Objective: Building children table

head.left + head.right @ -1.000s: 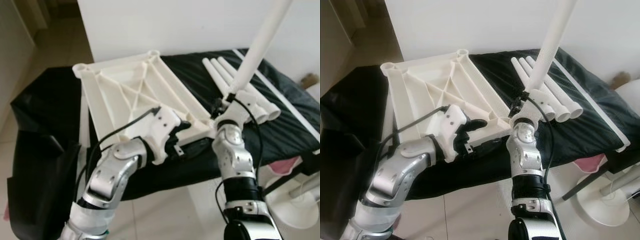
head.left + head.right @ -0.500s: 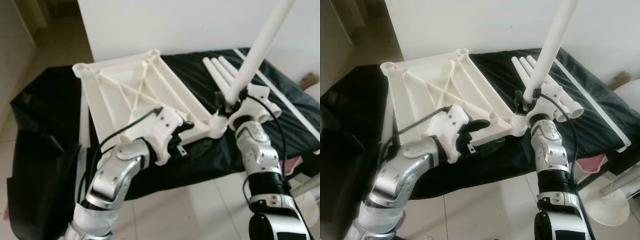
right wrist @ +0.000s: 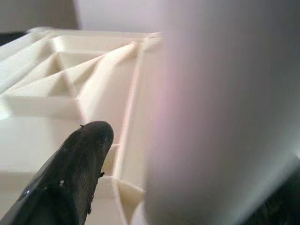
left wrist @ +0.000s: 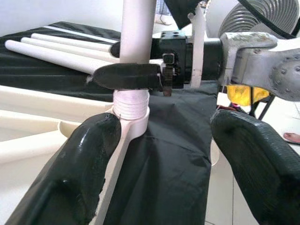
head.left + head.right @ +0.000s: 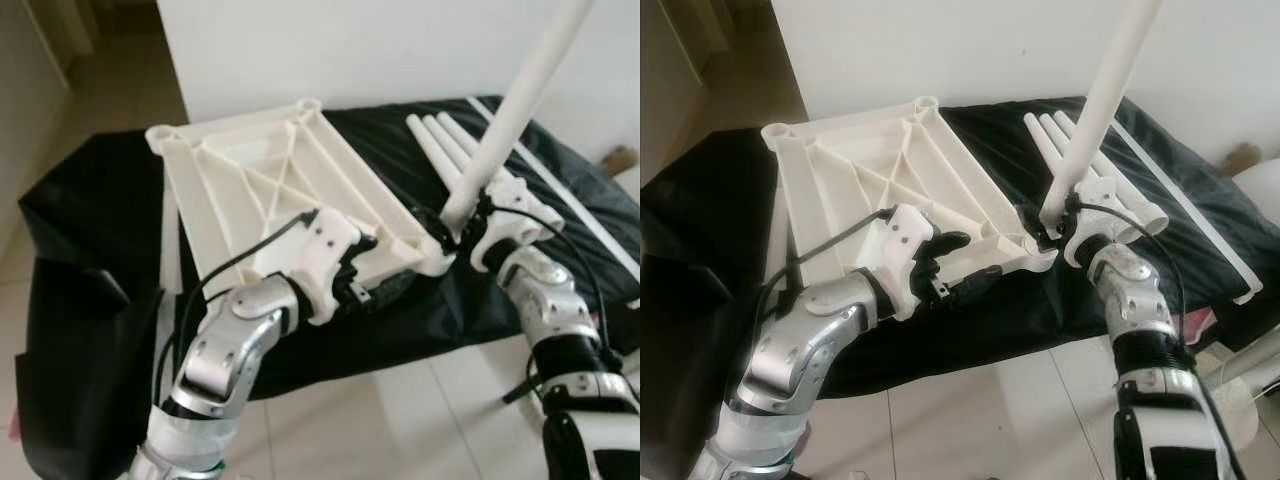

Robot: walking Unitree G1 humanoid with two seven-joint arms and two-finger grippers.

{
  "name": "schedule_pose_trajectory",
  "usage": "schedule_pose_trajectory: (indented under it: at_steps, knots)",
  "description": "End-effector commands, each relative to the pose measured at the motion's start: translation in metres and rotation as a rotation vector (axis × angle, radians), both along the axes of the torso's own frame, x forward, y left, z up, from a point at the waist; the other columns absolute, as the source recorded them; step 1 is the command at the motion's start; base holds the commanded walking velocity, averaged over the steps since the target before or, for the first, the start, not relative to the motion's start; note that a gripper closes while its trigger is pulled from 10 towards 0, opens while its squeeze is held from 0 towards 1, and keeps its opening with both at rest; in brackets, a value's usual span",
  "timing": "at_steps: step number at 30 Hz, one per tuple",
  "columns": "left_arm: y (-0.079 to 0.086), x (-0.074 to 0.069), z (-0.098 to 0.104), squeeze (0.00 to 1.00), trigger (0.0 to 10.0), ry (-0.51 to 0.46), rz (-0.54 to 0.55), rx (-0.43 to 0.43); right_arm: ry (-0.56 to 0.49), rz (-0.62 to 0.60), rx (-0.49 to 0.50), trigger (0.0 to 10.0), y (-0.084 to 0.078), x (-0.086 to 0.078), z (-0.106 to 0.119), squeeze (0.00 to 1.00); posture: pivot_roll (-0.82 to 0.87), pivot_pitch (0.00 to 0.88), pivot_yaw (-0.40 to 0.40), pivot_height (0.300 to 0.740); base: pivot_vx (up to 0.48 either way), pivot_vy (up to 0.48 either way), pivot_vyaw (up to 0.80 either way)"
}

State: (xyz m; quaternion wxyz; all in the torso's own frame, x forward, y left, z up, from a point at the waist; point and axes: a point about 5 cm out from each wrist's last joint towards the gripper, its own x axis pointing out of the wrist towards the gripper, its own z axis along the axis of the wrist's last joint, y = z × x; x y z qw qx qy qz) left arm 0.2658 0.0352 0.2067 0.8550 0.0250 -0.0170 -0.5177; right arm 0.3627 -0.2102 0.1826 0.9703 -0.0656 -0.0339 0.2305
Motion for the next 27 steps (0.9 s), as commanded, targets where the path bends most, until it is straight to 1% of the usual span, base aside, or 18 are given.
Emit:
schedule_pose_trajectory:
  at_steps: [1, 5, 7, 12, 13, 14, 15, 16, 27]
  knots:
    - [-0.003, -0.004, 0.003, 0.0, 10.0, -0.009, -0.011, 0.0, 0.005, 0.033, -0.031, 10.0, 0.001, 0.0, -0.002, 0.0, -0.01, 0.049, -0.011, 0.74, 0.0, 0.0, 0.0]
    - [-0.006, -0.007, -0.001, 0.0, 10.0, -0.005, -0.035, 0.019, 0.012, 0.067, -0.046, 10.0, 0.002, 0.005, 0.0, 0.0, -0.01, 0.046, -0.01, 0.74, 0.0, 0.0, 0.0]
    - [-0.007, -0.008, -0.003, 0.0, 10.0, -0.004, -0.04, 0.027, 0.021, 0.083, -0.069, 10.0, 0.001, 0.008, -0.001, 0.0, 0.0, 0.044, -0.011, 0.74, 0.0, 0.0, 0.0]
    - [-0.008, -0.008, -0.001, 0.0, 10.0, -0.005, -0.035, 0.026, 0.045, 0.088, -0.086, 10.0, -0.003, 0.011, -0.004, 0.0, 0.0, 0.04, -0.011, 0.74, 0.0, 0.0, 0.0]
    - [-0.008, -0.007, -0.001, 0.0, 10.0, -0.006, -0.033, 0.025, 0.05, 0.087, -0.093, 9.4, -0.003, 0.011, -0.005, 0.0, 0.0, 0.039, -0.011, 0.74, 0.0, 0.0, 0.0]
    - [-0.008, -0.007, -0.001, 0.0, 10.0, -0.006, -0.033, 0.025, 0.05, 0.087, -0.093, 9.4, -0.003, 0.011, -0.005, 0.0, 0.0, 0.039, -0.011, 0.74, 0.0, 0.0, 0.0]
    - [-0.008, -0.007, -0.001, 0.0, 10.0, -0.006, -0.033, 0.024, 0.063, 0.082, -0.098, 2.9, -0.005, 0.012, -0.006, 0.0, 0.0, 0.039, -0.009, 0.74, 0.0, 0.0, 0.0]
    - [-0.008, -0.007, 0.0, 0.0, 10.0, -0.006, -0.033, 0.024, 0.076, 0.085, -0.093, 0.0, -0.006, 0.013, -0.007, 0.0, 0.0, 0.038, -0.008, 0.74, 0.0, 0.0, 0.0]
    - [-0.007, -0.007, 0.001, 0.0, 10.0, -0.011, -0.03, 0.021, 0.109, 0.083, -0.07, 0.0, -0.009, 0.014, -0.012, 0.0, 0.0, 0.039, -0.009, 0.74, 0.0, 0.0, 0.0]
